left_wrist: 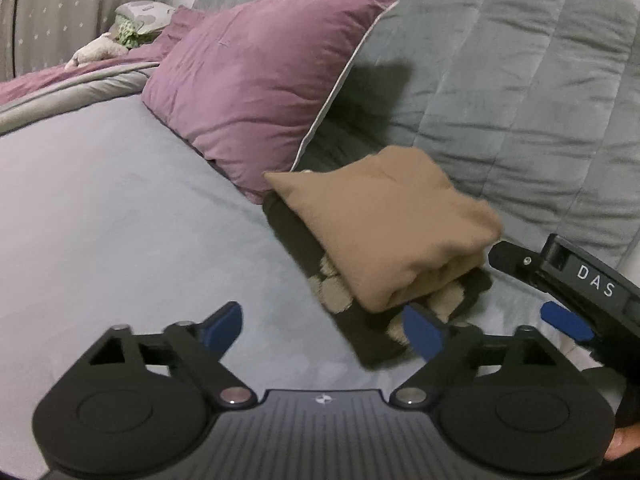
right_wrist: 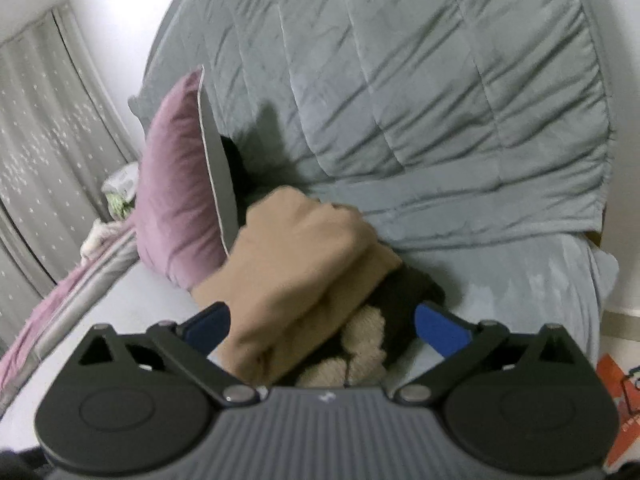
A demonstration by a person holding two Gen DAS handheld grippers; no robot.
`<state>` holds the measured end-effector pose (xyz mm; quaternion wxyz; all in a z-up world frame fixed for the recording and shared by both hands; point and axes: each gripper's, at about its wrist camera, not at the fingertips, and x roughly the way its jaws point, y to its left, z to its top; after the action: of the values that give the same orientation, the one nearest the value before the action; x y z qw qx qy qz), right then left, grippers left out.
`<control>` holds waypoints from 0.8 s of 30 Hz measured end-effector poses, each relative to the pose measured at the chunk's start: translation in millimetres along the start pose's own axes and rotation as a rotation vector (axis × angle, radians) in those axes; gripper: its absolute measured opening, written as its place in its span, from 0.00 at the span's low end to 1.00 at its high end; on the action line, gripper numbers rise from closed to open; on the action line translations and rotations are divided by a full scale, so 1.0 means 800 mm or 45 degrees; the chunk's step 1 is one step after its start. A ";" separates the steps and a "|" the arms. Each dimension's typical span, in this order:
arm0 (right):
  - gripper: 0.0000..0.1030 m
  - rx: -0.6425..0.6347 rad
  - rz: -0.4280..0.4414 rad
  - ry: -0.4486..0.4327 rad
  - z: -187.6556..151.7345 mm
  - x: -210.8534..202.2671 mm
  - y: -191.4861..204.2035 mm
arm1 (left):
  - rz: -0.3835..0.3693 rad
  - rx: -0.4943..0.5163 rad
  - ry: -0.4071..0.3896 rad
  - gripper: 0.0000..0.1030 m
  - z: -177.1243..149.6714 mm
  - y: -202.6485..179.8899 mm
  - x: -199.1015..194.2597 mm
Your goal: Fold clothes
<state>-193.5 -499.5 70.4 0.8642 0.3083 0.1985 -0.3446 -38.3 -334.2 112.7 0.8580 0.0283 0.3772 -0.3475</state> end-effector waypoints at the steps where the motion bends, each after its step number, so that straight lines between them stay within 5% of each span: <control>1: 1.00 -0.010 -0.015 0.016 -0.002 0.002 0.002 | 0.006 0.010 0.012 0.94 -0.001 0.000 0.002; 8: 1.00 -0.080 -0.116 0.122 -0.016 0.016 0.016 | 0.065 0.066 0.073 1.00 -0.011 0.002 0.019; 24: 1.00 -0.219 -0.260 0.147 -0.022 0.015 0.038 | 0.136 0.013 0.189 1.00 -0.027 0.028 0.055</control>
<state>-165.9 -475.6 62.8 0.8350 0.2307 0.3071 -0.3942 -17.0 -335.9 62.9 0.8447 0.0786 0.4361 -0.3002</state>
